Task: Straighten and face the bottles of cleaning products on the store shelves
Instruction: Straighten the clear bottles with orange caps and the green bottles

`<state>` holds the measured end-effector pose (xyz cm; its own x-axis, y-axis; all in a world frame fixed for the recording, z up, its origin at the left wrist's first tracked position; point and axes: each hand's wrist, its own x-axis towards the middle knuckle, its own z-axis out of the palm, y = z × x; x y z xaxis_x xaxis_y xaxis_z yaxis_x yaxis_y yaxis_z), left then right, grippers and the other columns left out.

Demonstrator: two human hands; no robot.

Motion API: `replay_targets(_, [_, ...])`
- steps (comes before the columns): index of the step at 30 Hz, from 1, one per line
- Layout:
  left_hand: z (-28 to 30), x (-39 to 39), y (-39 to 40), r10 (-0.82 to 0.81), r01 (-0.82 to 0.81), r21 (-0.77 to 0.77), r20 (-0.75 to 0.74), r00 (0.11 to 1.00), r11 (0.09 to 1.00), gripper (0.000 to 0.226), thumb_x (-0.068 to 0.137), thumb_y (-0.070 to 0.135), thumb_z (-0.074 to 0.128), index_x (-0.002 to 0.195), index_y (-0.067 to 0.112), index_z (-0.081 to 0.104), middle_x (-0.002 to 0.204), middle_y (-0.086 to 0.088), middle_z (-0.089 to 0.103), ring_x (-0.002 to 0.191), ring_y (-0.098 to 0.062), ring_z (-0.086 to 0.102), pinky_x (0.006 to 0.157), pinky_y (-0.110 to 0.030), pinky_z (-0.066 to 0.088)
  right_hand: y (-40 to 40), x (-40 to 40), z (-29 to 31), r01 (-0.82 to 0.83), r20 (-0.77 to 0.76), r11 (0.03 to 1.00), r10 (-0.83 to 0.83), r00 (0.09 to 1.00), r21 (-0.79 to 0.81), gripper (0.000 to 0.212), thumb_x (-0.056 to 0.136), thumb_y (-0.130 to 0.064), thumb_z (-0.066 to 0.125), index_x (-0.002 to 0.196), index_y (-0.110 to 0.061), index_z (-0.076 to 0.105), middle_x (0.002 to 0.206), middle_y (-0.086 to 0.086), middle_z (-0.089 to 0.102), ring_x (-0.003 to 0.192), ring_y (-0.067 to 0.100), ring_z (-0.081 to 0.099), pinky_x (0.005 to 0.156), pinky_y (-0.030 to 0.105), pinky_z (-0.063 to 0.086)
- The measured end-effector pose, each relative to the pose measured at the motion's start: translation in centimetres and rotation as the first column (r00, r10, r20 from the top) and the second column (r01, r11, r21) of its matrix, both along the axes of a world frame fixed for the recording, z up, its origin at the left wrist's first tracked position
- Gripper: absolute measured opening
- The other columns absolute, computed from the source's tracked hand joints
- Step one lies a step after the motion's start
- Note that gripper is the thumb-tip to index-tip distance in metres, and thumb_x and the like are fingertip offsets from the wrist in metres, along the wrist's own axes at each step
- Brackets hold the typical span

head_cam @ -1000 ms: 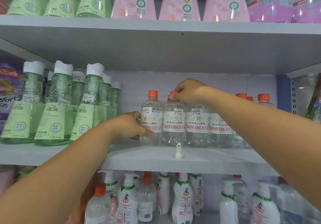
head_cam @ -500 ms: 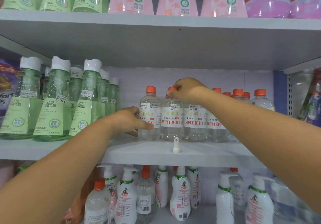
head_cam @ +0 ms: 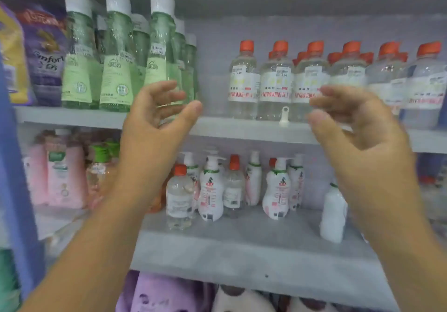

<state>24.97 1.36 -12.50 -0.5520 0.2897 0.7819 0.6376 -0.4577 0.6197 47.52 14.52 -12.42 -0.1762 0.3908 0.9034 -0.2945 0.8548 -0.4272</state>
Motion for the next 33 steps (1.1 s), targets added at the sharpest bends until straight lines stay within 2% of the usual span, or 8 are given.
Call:
replay_targets(3, [-7.5,-0.5,-0.4,-0.006,0.005,0.004,0.179,0.984,1.000,0.042,0.083,0.030,0.084,0.119,0.029,0.063,0.110,0.010,0.073,0.098,0.003,0.070,0.083,-0.013,0.054,-0.8,-3.5,-8.2,-0.075,0.215,0.964,0.132,0.968,-0.256,0.034,0.083,-0.055,0.070,0.115,-0.044,0.066,0.114,-0.018,0.071,0.105,0.001,0.066,0.080,0.009,0.049])
replay_targets(6, [-12.9,-3.4,1.2,0.122,-0.048,-0.259,0.278,0.953,0.965,0.054,0.082,0.031,0.084,0.129,0.022,0.058,0.114,0.016,0.064,0.104,-0.001,0.065,0.089,-0.020,0.050,2.6,-9.5,-12.7,0.048,0.434,0.876,0.190,0.881,-0.480,0.029,0.086,-0.043,0.076,0.112,-0.037,0.064,0.116,-0.016,0.069,0.106,0.006,0.066,0.071,0.004,0.047])
replay_targets(11, [-18.8,-8.8,3.1,0.200,-0.033,-0.449,0.330,0.923,0.893,0.055,0.081,0.036,0.086,0.126,0.027,0.055,0.125,0.008,0.066,0.112,-0.010,0.064,0.088,-0.026,0.050,9.1,-16.0,-14.8,0.273,0.587,0.832,0.077,0.806,-0.483,0.053,0.090,-0.031,0.076,0.137,-0.017,0.055,0.127,0.001,0.061,0.106,0.017,0.059,0.088,0.028,0.047])
replay_targets(14, [-20.6,-10.6,4.2,0.075,0.099,-0.457,0.348,0.935,0.884,0.057,0.080,0.029,0.089,0.126,0.036,0.057,0.116,0.016,0.073,0.104,0.006,0.068,0.093,-0.028,0.054,10.6,-18.0,-15.9,0.243,0.585,0.851,0.090,0.806,-0.465,0.065,0.087,-0.031,0.078,0.144,-0.022,0.048,0.132,-0.002,0.058,0.113,0.015,0.057,0.091,0.027,0.044])
replay_targets(19, [-20.9,-12.0,6.2,0.070,0.107,-0.507,0.316,0.946,0.855,0.072,0.072,0.023,0.094,0.126,0.038,0.049,0.102,0.022,0.069,0.089,0.015,0.067,0.061,0.000,0.046,11.5,-19.5,-16.7,0.248,0.586,0.809,0.141,0.798,-0.532,0.092,0.082,-0.042,0.082,0.157,-0.022,0.032,0.148,-0.001,0.053,0.132,0.022,0.055,0.112,0.044,0.046])
replay_targets(24, [-20.8,-12.6,6.3,0.064,0.120,-0.531,0.316,0.947,0.839,0.074,0.067,0.027,0.097,0.124,0.042,0.052,0.099,0.024,0.070,0.082,0.016,0.065,0.063,-0.004,0.046,11.2,-18.0,-16.1,0.253,0.588,0.810,0.135,0.798,-0.529,0.049,0.077,-0.019,0.088,0.118,-0.031,0.062,0.109,-0.011,0.073,0.105,0.014,0.071,0.074,0.015,0.054])
replay_targets(29, [-20.6,-11.3,5.6,0.013,0.149,-0.537,0.287,0.958,0.831,0.070,0.065,0.025,0.098,0.122,0.036,0.058,0.098,0.018,0.074,0.080,0.015,0.067,0.060,-0.003,0.048,10.2,-14.8,-15.9,0.232,0.597,0.808,0.176,0.783,-0.542,0.046,0.078,-0.012,0.084,0.119,-0.022,0.067,0.109,-0.001,0.077,0.103,0.018,0.073,0.091,0.038,0.059])
replay_targets(33, [-20.1,-8.4,4.7,0.010,0.141,-0.554,0.261,0.965,0.820,0.063,0.063,0.031,0.098,0.114,0.038,0.062,0.096,0.016,0.076,0.083,0.005,0.071,0.067,-0.015,0.054,9.6,-11.6,-15.9,0.267,0.593,0.781,0.159,0.790,-0.565,0.047,0.074,-0.025,0.090,0.115,-0.029,0.067,0.105,-0.011,0.076,0.098,0.010,0.073,0.085,0.030,0.059])
